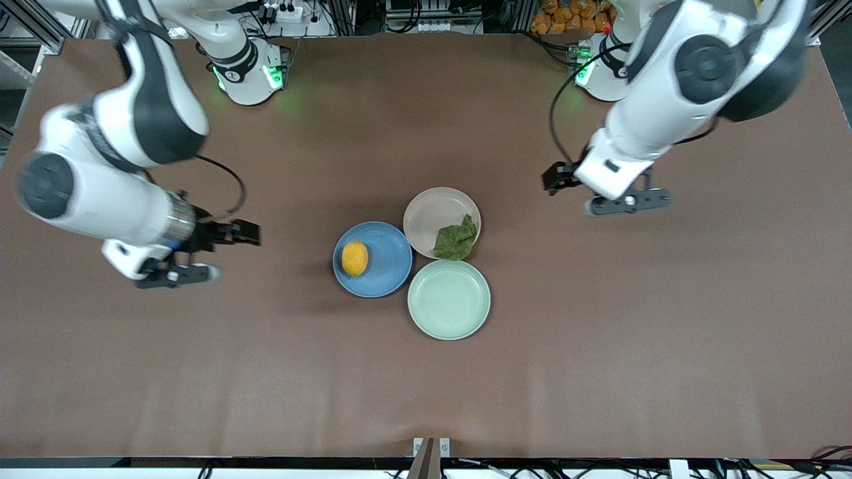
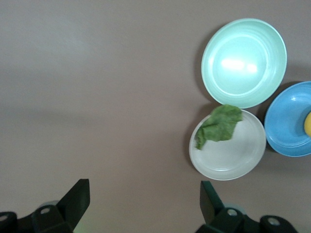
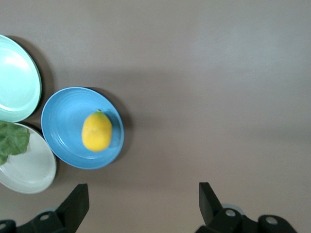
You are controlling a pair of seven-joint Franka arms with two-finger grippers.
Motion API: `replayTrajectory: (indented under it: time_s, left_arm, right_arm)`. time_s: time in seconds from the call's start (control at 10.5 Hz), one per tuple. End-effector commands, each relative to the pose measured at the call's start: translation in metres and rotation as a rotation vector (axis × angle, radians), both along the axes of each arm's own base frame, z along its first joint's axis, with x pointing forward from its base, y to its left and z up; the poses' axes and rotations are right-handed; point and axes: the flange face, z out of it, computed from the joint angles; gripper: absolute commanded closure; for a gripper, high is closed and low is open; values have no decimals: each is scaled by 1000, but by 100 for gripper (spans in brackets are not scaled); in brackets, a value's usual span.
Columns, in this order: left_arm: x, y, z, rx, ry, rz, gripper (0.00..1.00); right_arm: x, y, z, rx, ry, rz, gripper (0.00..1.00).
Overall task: Pick lemon and lettuce from blue and beige plates
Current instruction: 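Reach the right gripper to the lemon while the left gripper reaches the lettuce, then close the right gripper on the lemon while the left gripper grasps the lettuce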
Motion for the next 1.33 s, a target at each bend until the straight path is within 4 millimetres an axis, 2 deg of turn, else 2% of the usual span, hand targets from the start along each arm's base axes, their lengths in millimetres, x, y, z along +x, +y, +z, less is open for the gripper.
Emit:
replayTrajectory:
  time_s: [0.0,0.19,0.38,0.47,0.66,0.95,1.04,1.23]
  left_arm:
    - [-16,-59,-50,21,6,72,0]
    - [-28,-101,-106,71,28,118,0]
    - [-28,-121,-145,46,52,171,0]
    - [-30,-132,-163,33,53,193,0]
    - [-37,-148,-200,54,42,198,0]
    - [-39,-173,-235,75,30,220,0]
    - [-38,-178,-246,64,21,221,0]
    - [-30,-173,-271,57,-8,222,0]
  right_arm:
    - [1,50,-50,17,73,-101,0]
    - [-6,86,-90,18,101,-146,0]
    - [-23,112,-138,16,82,-159,0]
    - [-30,112,-160,14,81,-165,0]
    - [-36,113,-187,4,117,-163,0]
    - [-35,120,-189,16,96,-188,0]
    - [-34,120,-197,20,90,-193,0]
    - [-38,128,-208,25,99,-199,0]
